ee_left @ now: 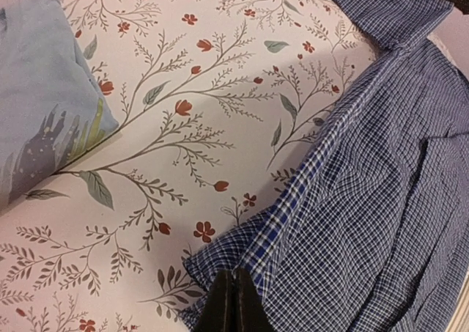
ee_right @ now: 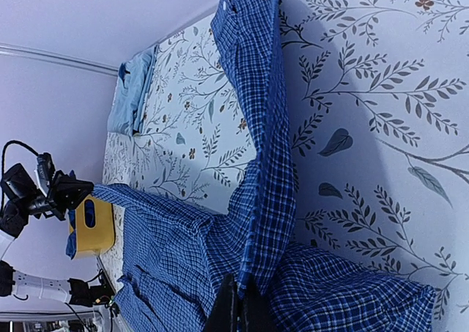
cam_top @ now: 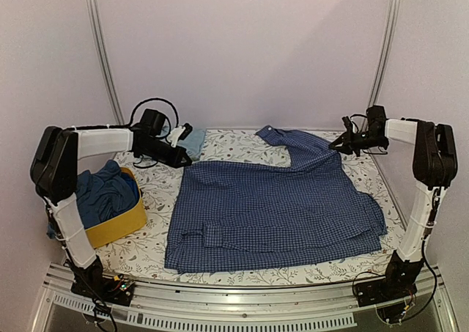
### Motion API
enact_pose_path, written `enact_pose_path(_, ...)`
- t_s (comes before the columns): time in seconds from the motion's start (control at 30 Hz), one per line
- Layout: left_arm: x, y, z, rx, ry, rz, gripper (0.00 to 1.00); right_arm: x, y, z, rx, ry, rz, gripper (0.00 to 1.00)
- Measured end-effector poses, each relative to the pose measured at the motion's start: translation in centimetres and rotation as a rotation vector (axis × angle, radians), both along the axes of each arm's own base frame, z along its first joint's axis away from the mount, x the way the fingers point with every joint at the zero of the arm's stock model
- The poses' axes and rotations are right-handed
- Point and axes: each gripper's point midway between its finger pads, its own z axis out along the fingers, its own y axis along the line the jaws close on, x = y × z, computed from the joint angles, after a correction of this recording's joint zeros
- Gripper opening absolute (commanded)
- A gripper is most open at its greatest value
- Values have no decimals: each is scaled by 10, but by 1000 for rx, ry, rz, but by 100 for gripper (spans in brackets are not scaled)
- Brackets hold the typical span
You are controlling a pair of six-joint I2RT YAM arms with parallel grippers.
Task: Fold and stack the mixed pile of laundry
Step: Fold the 1/3-folded shirt at the center of the board.
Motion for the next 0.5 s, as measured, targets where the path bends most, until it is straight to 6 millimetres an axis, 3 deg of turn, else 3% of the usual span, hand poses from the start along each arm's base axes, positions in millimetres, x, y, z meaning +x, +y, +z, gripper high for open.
enact_pose_path(0.1, -19, 2, 0, 31, -16, -25, 0, -20, 1, 24, -10, -35, 1, 0)
enact_pose_path(0.17, -28, 3, 5, 45, -37, -39, 0, -27, 1, 33, -12, -52, 0, 0)
enact_pose_path(0.27, -43, 4, 17, 61, -77, -59, 0, -53, 2, 45, -15, -62, -1, 0)
enact_pose_path(0.4, -64, 6, 31, 77, -128, -89, 0, -90, 4, 43, -19, -33, -6, 0)
enact_pose_path(0.5, -84, 6, 32, 95, -143, -119, 0, -116, 3, 29, -35, 18, -17, 0)
